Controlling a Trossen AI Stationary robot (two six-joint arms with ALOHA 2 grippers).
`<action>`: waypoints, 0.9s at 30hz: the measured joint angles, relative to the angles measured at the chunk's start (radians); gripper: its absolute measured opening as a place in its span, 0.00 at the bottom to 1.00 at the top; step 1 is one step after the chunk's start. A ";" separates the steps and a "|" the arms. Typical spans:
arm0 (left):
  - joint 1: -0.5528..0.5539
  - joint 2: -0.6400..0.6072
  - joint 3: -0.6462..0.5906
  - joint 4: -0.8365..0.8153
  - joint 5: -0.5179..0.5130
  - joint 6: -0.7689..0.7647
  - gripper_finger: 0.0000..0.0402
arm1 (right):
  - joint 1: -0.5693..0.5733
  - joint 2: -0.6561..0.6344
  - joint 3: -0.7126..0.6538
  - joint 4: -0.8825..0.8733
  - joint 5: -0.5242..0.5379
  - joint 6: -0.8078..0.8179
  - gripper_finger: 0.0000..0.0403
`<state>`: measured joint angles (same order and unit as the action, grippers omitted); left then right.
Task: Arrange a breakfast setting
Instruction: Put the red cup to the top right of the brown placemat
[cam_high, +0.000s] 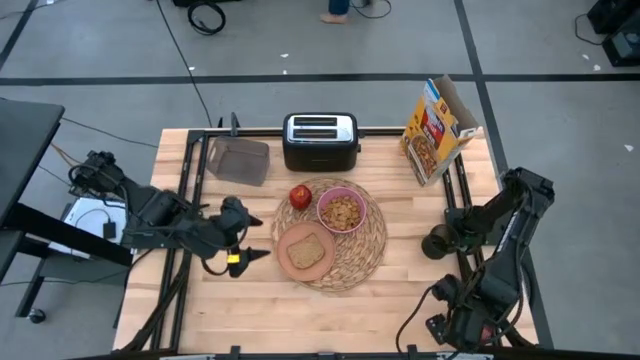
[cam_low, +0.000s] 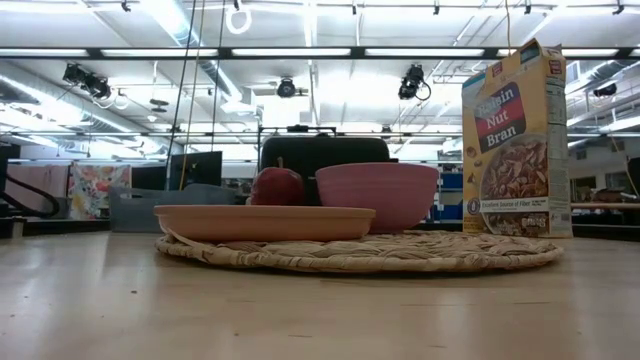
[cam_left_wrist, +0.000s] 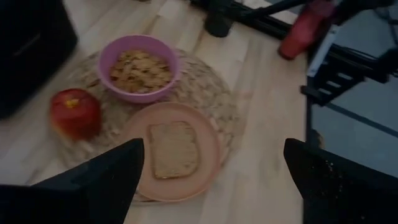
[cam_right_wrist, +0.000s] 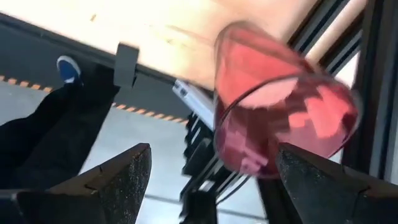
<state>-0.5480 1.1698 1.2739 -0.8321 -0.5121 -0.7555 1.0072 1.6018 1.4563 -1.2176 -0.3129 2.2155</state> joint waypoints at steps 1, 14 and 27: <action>-0.012 0.005 0.000 0.014 0.000 0.000 0.97 | 0.000 0.002 -0.001 -0.006 0.006 -0.015 0.86; -0.125 0.029 0.000 0.046 0.000 -0.047 0.97 | 0.007 0.106 -0.063 0.076 -0.006 -0.017 0.58; -0.135 0.029 0.000 0.046 -0.021 -0.052 0.97 | 0.007 0.107 -0.063 0.072 0.060 -0.010 0.12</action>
<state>-0.6834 1.1984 1.2739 -0.7860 -0.5333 -0.8073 1.0145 1.7092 1.3937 -1.1453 -0.2531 2.2053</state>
